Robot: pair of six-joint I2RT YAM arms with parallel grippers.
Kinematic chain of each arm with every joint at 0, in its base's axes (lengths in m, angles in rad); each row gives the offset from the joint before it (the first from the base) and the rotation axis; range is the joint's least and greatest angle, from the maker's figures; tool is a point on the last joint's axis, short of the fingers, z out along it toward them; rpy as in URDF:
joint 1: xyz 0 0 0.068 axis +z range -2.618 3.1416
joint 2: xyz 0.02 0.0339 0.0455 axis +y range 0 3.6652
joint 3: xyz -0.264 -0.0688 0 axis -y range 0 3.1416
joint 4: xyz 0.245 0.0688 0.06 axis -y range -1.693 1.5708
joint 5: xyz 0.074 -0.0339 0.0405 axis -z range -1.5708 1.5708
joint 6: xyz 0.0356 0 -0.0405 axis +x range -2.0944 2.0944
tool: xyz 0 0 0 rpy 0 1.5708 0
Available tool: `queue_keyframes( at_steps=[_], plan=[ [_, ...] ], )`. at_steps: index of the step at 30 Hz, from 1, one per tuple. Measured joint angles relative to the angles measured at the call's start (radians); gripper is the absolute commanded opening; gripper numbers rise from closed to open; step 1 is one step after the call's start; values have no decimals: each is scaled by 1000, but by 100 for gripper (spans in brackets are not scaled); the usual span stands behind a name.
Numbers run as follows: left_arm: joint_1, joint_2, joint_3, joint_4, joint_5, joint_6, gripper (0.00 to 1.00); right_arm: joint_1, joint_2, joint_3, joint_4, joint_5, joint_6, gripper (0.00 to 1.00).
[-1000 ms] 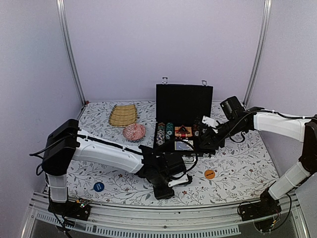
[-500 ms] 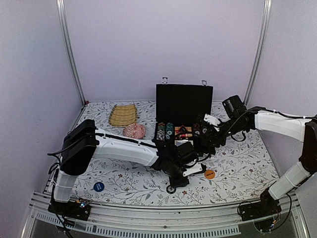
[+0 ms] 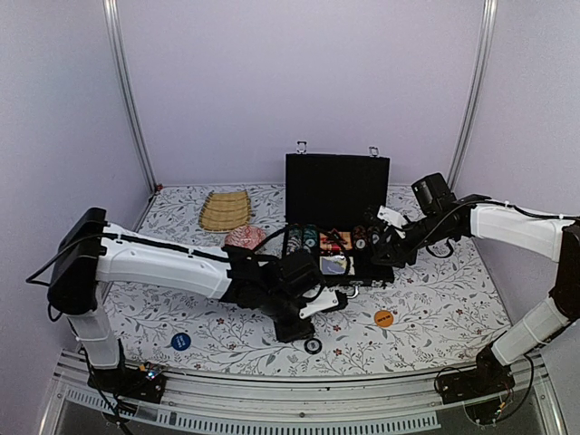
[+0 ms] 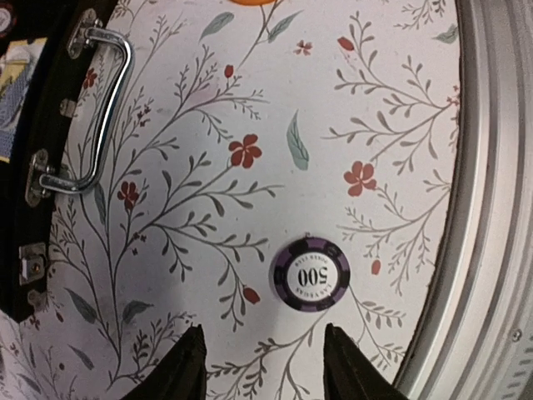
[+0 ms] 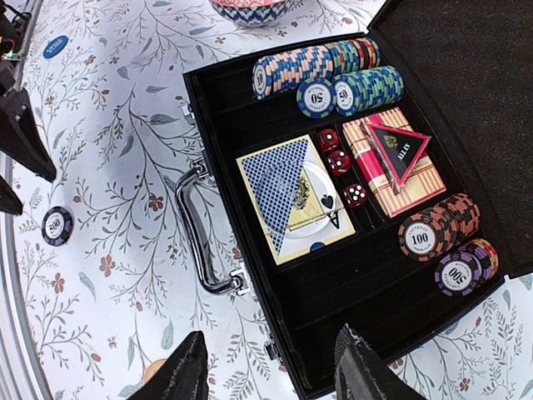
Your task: Pack up texas hold em set
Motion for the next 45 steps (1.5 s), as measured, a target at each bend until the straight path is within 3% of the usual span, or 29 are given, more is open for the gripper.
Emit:
queue_keyframes(
  at_steps=[4,12,20,36,38,42,45],
  plan=[
    [0,-94,-100,-11,32,-45,1,0,0,-2,0,-5,0,53],
    [0,-15,-134,-13,123,-61,0,0,0,-3,2,-4,-1,53],
    [0,49,-93,18,127,-63,0,-5,0,-13,5,-4,-1,53],
    [31,275,197,107,123,7,0,-35,-3,-13,5,-4,0,56],
    [34,267,187,114,114,8,7,-37,-8,-13,4,-3,0,58],
    [43,155,69,129,61,5,40,-38,-20,-11,-8,-6,-5,67],
    [73,-22,-51,158,1,-31,57,-37,-18,5,-59,-33,-40,69]
  ],
)
